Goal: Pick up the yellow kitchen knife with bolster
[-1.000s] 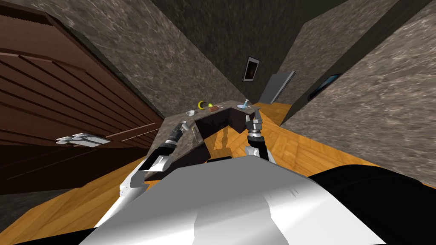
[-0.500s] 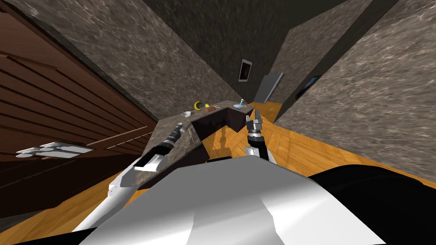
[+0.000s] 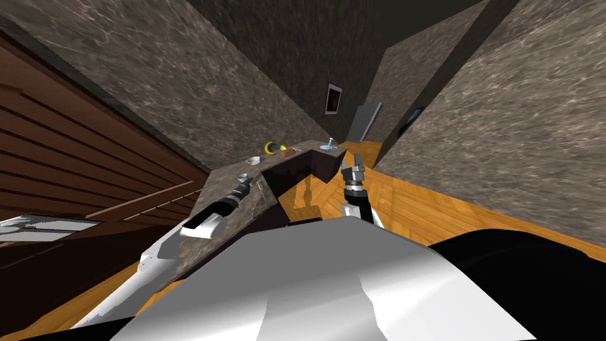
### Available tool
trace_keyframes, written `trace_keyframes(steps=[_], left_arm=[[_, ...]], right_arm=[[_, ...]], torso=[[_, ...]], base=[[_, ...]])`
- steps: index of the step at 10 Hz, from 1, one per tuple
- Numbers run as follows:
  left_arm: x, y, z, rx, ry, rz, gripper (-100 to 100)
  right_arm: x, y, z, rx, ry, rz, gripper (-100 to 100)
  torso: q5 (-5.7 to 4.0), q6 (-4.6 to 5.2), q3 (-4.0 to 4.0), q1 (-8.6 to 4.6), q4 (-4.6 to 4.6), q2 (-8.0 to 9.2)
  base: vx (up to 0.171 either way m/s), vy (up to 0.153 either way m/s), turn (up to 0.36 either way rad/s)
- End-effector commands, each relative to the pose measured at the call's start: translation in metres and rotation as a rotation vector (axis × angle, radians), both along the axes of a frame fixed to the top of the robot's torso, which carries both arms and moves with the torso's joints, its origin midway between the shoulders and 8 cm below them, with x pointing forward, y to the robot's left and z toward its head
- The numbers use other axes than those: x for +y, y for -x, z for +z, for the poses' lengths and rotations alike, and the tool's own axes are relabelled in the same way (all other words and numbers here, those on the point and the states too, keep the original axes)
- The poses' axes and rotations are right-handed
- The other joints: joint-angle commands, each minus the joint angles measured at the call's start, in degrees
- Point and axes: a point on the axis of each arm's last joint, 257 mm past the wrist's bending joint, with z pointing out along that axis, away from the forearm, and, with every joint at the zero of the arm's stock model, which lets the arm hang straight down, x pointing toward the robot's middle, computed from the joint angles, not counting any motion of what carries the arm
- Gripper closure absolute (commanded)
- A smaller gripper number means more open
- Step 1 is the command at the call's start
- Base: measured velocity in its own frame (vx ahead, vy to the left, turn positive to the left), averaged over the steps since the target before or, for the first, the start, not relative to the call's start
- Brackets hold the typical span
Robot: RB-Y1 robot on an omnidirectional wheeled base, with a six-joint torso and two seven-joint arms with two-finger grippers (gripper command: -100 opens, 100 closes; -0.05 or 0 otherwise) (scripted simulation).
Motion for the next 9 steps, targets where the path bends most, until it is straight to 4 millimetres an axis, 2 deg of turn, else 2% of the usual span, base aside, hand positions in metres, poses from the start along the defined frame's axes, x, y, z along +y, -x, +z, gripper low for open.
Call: trace_keyframes(steps=[1, 2, 3, 5, 6, 7, 8, 9], left_arm=[[0.008, 0.001, -0.007, 0.035, -0.013, 0.007, -100], [0.02, 0.004, -0.022, 0.099, -0.028, 0.023, -100], [0.02, 0.004, -0.021, 0.1, -0.035, 0.021, -100], [0.042, 0.014, -0.049, 0.218, -0.063, 0.05, -100], [0.045, 0.015, -0.051, 0.233, -0.079, 0.052, -100], [0.056, 0.023, -0.067, 0.299, -0.089, 0.074, -100], [0.058, 0.023, -0.066, 0.3, -0.1, 0.071, -100], [0.071, 0.032, -0.08, 0.367, -0.12, 0.09, -100]], right_arm=[[0.0, 0.0, 0.0, 0.0, 0.0, 0.0, 0], [0.0, 0.0, 0.0, 0.0, 0.0, 0.0, 0], [0.0, 0.0, 0.0, 0.0, 0.0, 0.0, 0], [0.0, 0.0, 0.0, 0.0, 0.0, 0.0, 0], [0.0, 0.0, 0.0, 0.0, 0.0, 0.0, 0], [0.0, 0.0, 0.0, 0.0, 0.0, 0.0, 0], [0.0, 0.0, 0.0, 0.0, 0.0, 0.0, 0], [0.0, 0.0, 0.0, 0.0, 0.0, 0.0, 0]], torso=[[0.0, 0.0, 0.0, 0.0, 0.0, 0.0], [0.0, -0.02, 0.0, 0.0, 0.0, 0.0], [0.0, -0.01, 0.0, 0.0, 0.0, 0.0], [0.0, 0.01, -0.01, 0.01, 0.0, -0.02], [0.0, 0.0, -0.02, 0.01, -0.01, -0.03], [0.0, -0.05, -0.01, 0.02, 0.0, -0.01], [0.0, -0.01, -0.01, 0.01, 0.0, -0.03], [0.0, -0.05, -0.01, 0.02, 0.0, -0.02]], base=[[0.003, -0.002, -0.112], [0.005, -0.003, -0.18], [0.004, 0.001, -0.076], [0.007, -0.001, -0.223], [0.009, 0.004, -0.086], [0.011, -0.003, -0.164], [0.008, 0.003, -0.083], [0.011, 0.0, -0.167]])
